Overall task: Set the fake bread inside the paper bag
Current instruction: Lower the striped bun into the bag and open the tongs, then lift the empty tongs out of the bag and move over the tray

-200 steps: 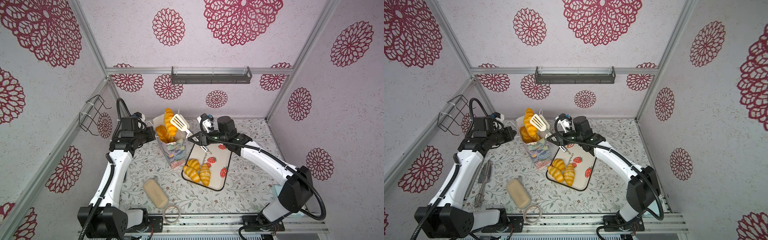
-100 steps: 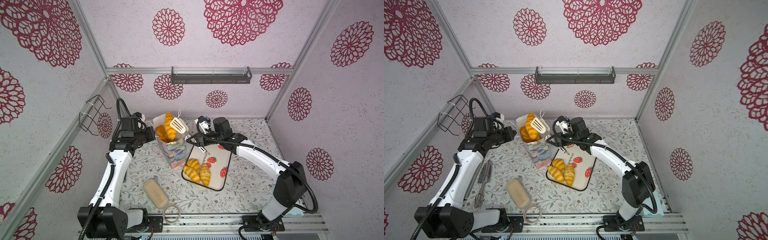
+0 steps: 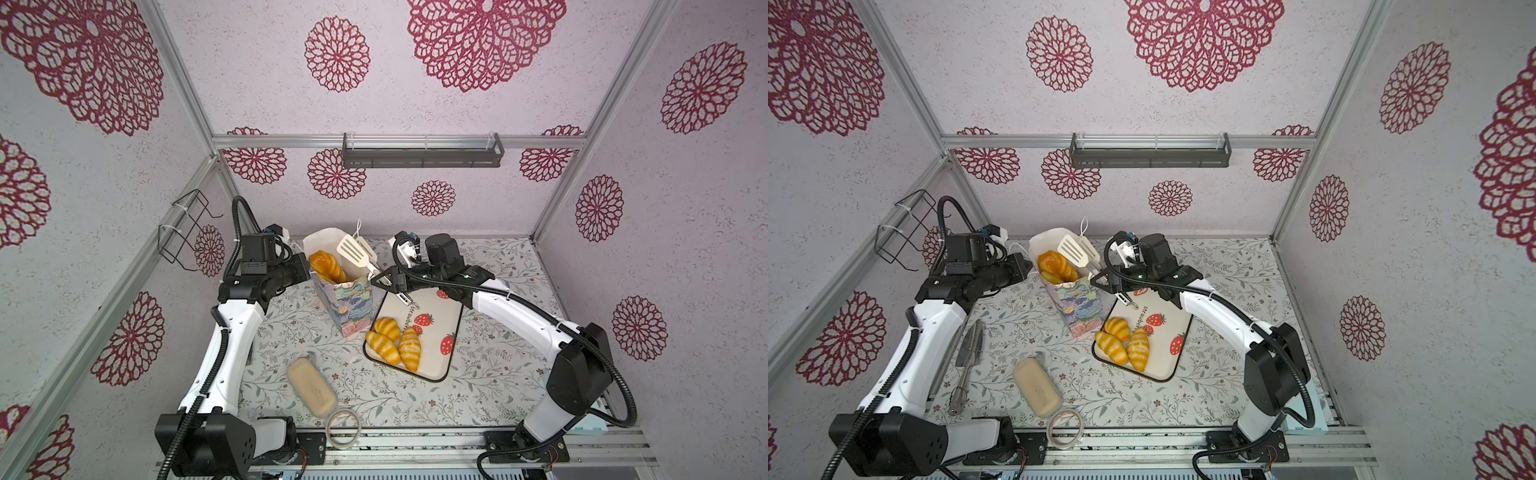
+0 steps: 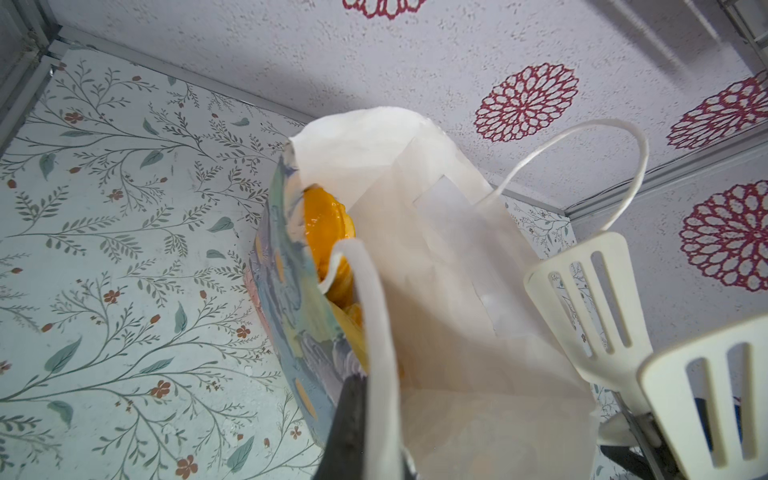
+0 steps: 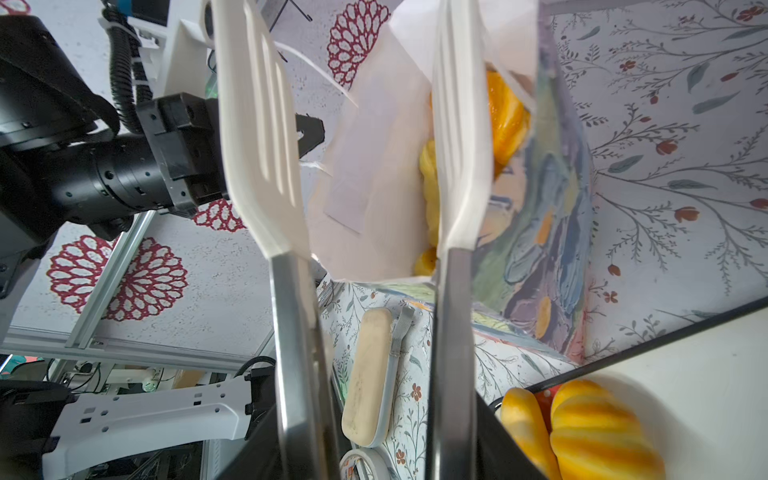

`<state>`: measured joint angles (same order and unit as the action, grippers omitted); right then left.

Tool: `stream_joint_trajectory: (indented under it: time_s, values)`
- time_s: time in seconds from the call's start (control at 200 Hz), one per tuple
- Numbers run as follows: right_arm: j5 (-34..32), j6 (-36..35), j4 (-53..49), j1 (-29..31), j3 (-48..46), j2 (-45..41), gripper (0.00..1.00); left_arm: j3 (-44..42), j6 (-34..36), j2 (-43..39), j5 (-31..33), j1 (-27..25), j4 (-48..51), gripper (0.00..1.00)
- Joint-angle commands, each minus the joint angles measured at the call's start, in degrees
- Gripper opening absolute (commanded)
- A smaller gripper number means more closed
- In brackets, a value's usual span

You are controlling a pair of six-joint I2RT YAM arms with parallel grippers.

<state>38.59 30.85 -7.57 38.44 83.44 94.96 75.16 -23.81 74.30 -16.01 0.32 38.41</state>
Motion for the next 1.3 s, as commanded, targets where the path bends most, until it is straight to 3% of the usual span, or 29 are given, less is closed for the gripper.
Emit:
stream_joint_trajectory:
  time_s: [0.0,0.54,1.296]
  values:
    - [-0.42,-2.09,0.76,0.24,3.26,-0.84,0.53,-0.45,-0.06,0.14,-0.45,0.52,-0.81,0.0]
    - [-5.77,-6.52,-7.17,-0.2,5.27,-6.55,0.52,-0.45,-0.23,0.05,-0.79,0.45,-0.91,0.0]
    - [-12.46,-5.68,-12.74,-0.91,-6.6,-19.4,0.52,-0.54,-0.21,-0.34,-0.69,0.36,-0.89,0.0]
